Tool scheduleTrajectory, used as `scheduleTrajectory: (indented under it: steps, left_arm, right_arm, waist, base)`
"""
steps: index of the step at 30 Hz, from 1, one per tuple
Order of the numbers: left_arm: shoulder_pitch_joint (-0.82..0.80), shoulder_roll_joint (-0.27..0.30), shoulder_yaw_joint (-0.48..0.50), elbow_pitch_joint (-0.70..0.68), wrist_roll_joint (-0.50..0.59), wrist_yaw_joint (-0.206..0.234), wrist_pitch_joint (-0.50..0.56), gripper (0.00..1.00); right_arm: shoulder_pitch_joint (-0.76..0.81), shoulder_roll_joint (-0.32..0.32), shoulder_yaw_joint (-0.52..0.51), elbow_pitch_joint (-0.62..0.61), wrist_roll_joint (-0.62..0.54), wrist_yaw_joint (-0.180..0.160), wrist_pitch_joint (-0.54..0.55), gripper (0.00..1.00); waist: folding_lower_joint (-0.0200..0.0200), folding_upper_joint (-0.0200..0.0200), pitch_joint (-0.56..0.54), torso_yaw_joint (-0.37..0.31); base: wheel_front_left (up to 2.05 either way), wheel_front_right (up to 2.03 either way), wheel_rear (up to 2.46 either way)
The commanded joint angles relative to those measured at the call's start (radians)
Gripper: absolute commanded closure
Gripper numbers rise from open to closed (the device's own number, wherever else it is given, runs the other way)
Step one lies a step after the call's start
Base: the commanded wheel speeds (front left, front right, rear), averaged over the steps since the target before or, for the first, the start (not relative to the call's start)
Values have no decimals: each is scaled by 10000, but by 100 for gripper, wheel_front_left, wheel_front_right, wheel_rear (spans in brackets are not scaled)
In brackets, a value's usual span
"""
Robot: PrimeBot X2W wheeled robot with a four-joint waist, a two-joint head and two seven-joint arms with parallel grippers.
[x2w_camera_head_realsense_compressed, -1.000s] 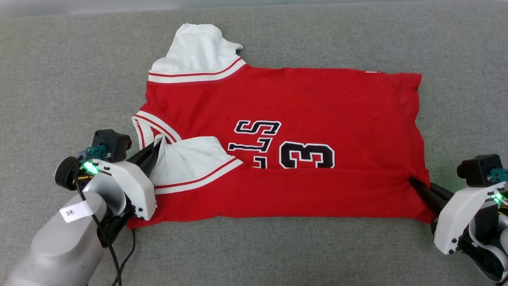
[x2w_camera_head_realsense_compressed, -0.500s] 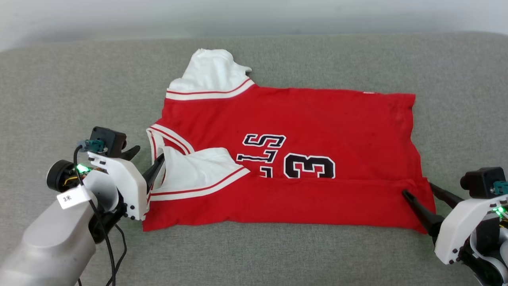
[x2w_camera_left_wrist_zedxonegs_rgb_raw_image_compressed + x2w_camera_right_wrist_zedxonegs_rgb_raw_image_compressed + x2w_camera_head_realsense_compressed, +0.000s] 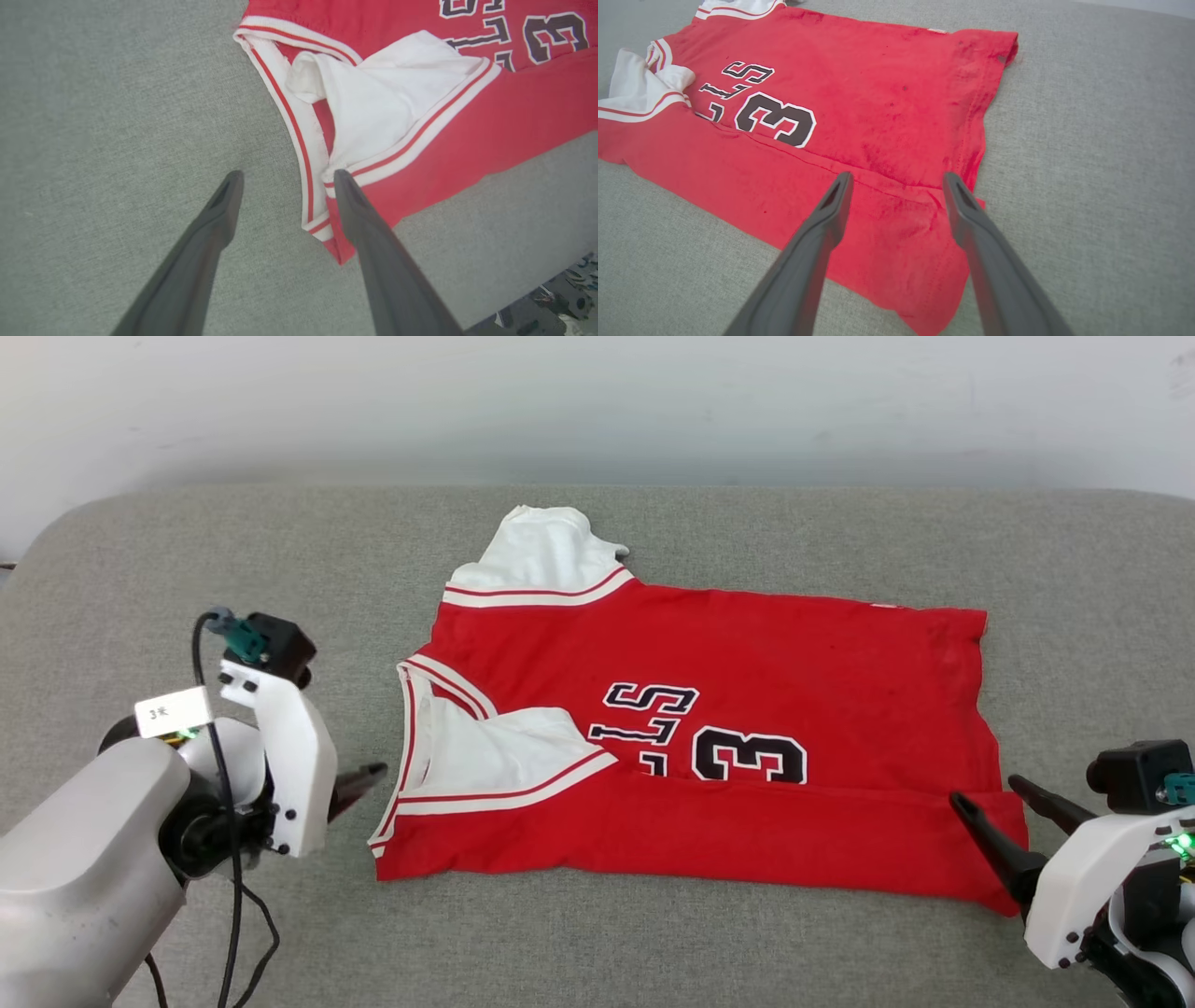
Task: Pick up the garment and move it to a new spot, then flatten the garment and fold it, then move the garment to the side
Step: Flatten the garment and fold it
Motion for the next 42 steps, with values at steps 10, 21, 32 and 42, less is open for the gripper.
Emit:
scheduleTrajectory:
  steps: [10, 21, 32, 42]
  left_arm:
    - [213, -73, -575, -260, -267, 154, 1437, 0]
    - [842, -468, -1287, 885, -129, 96, 1614, 0]
    - [877, -498, -1382, 703, -201, 2, 702, 100]
    - [629, 65, -994, -536, 144, 102, -668, 100]
  right_arm:
    - [-65, 291, -121, -408, -275, -9, 322, 0]
    - [-446, 349, -58, -464, -349, -9, 326, 0]
    - [-728, -235, -297, -649, -277, -9, 649, 0]
    - [-465, -1679, -555, -1487, 359, -9, 3561, 0]
  waist:
    - [1, 0, 284, -267]
    - [1, 0, 858, -653]
    - [1, 0, 458, -585]
    - [1, 0, 103, -356]
  base:
    - [0, 0, 0]
    - [0, 0, 0]
    - [0, 0, 0]
    - [0, 0, 0]
